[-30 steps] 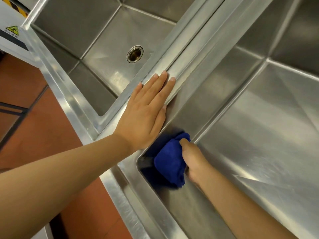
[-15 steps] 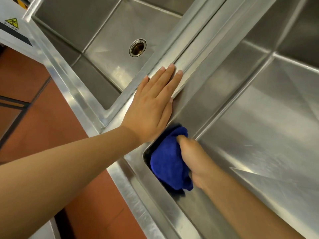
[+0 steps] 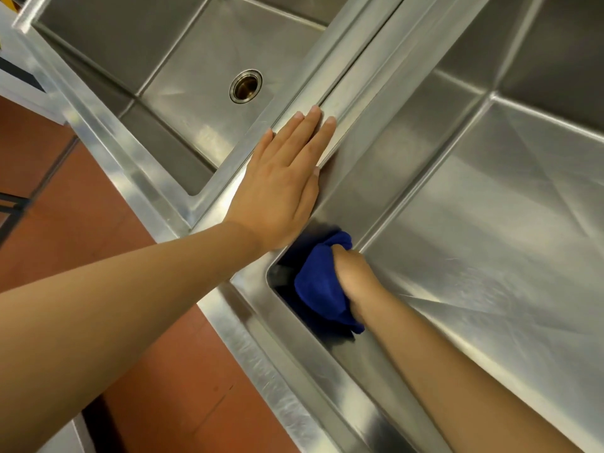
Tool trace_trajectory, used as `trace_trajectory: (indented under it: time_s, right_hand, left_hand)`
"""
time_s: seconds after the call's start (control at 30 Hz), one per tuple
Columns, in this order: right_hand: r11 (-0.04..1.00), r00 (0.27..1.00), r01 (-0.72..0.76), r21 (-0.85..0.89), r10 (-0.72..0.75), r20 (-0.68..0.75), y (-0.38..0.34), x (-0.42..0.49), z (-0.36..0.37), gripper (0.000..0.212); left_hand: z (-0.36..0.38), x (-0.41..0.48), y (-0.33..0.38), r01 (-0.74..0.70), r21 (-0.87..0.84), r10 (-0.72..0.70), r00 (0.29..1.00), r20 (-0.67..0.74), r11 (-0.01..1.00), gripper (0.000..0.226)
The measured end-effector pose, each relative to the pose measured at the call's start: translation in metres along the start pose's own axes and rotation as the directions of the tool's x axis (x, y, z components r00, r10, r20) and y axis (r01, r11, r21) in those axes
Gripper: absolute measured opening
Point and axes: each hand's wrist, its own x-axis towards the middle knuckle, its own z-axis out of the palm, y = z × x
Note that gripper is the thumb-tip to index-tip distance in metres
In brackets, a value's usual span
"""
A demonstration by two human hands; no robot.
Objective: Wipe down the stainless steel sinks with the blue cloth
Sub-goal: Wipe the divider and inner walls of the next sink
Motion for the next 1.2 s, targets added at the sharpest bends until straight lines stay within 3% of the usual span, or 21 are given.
trace_trajectory:
  time_s: [0.2,0.37,0.47,0.53,0.67,0.8,0.9,1.03,1.2]
  right_hand:
    - [0.989,0.991,0.109,-0.101,-0.100,0.093,-0.021,-0.045,0.002,0.020]
    - [0.904,0.911,0.297,-0.309,-0.171,0.377,-0.034,-0.096,-0.017,0.017]
    - [0.874,0.903,0.313,-0.370,-0.153,0.402,-0.030,-0.103,-0.018,0.024]
    - [0.899,0.906,0.286,-0.331,-0.141,0.398,-0.032,-0.098,-0.019,0.016]
    - [0.913,0.892,0.267,-0.309,-0.113,0.438,-0.026,-0.088,-0.026,0.014]
    - [0.902,0.833,0.347,-0.258,-0.169,0.527,-0.016,-0.103,-0.036,0.010]
    - [0.873,0.776,0.428,-0.233,-0.223,0.589,-0.009,-0.098,-0.042,0.014]
    - [0.943,0.781,0.300,-0.143,-0.157,0.605,0.002,-0.070,-0.047,0.013]
    - [0.964,0.847,0.163,-0.211,-0.028,0.531,0.029,-0.029,-0.057,0.020]
  left_hand:
    - [0.001,0.001,0.001,0.015,0.023,-0.015,1.000,-0.004,1.000,0.052]
    - [-0.006,-0.003,0.010,0.072,0.061,-0.075,0.996,0.047,0.996,0.060]
    - [-0.010,-0.026,0.018,0.185,0.047,-0.188,0.980,0.069,0.982,0.057]
    - [-0.010,-0.048,0.018,0.315,0.011,-0.315,0.947,0.061,0.949,0.051]
    - [-0.009,-0.091,0.027,0.526,-0.047,-0.525,0.850,0.041,0.849,0.060]
    - [0.002,-0.095,0.051,0.657,-0.148,-0.666,0.746,-0.010,0.739,0.063]
    - [0.007,-0.092,0.055,0.672,-0.122,-0.681,0.731,-0.053,0.731,0.062]
    - [0.010,-0.095,0.050,0.666,-0.099,-0.672,0.737,-0.066,0.740,0.059]
    - [0.011,-0.096,0.049,0.661,-0.105,-0.669,0.739,-0.077,0.743,0.056]
